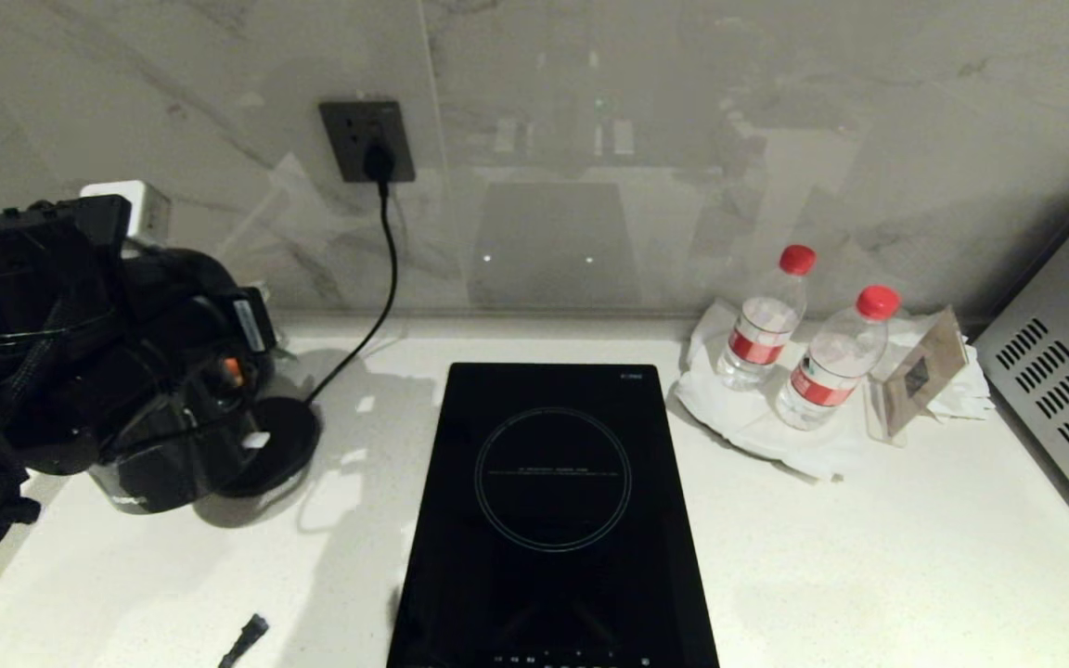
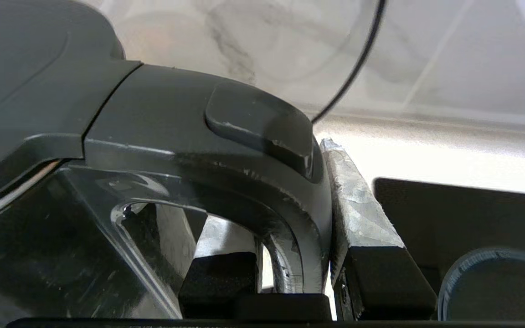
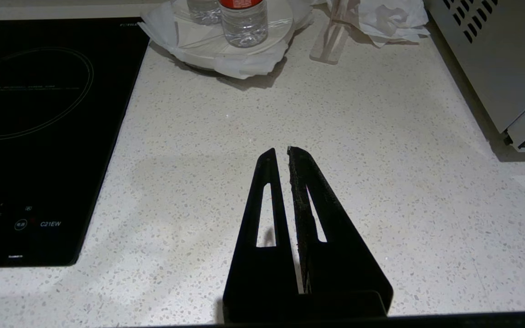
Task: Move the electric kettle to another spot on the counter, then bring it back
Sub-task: Place it by the sink
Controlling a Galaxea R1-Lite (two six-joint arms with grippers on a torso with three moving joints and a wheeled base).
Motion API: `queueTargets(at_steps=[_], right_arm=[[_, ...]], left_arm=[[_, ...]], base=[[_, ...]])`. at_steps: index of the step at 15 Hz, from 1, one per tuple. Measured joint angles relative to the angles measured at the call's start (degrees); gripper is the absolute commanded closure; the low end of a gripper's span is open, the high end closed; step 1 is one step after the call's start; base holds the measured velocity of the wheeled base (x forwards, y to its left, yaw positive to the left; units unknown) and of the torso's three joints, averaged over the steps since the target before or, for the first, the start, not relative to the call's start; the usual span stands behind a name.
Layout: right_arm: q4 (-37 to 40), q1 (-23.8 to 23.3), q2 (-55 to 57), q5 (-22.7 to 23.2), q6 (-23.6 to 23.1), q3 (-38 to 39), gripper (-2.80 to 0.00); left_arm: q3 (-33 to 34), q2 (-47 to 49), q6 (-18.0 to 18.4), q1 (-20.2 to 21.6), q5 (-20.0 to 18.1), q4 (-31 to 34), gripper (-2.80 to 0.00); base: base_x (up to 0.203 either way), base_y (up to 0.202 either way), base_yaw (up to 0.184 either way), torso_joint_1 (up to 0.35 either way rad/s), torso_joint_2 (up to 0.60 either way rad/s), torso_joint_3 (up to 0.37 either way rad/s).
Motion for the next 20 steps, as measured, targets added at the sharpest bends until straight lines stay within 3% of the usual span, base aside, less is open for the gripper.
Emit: queueTargets(at_steps=[4, 9, 20], right_arm=[[-0.02, 0.0, 0.0, -0.01, 0.06, 0.0, 0.0], [0.0, 0.0, 0.0, 0.0, 0.05, 0.0, 0.0], [0.0, 0.0, 0.0, 0.01, 0.06, 0.0, 0.0]], left_arm=[[5.81, -4.06, -0.04, -0.83, -2.72, -0.28, 0.0], [9.66, -6.87, -0.13, -0.91, -2.26, -0.3, 0.0], [14.85, -9.65, -1.2, -0.83, -2.0, -0.37, 0.0]], base=[[0.0, 0.0, 0.0, 0.0, 0.0, 0.0], [0.0, 0.0, 0.0, 0.0, 0.0, 0.028], [0.0, 0.0, 0.0, 0.001, 0.0, 0.191]])
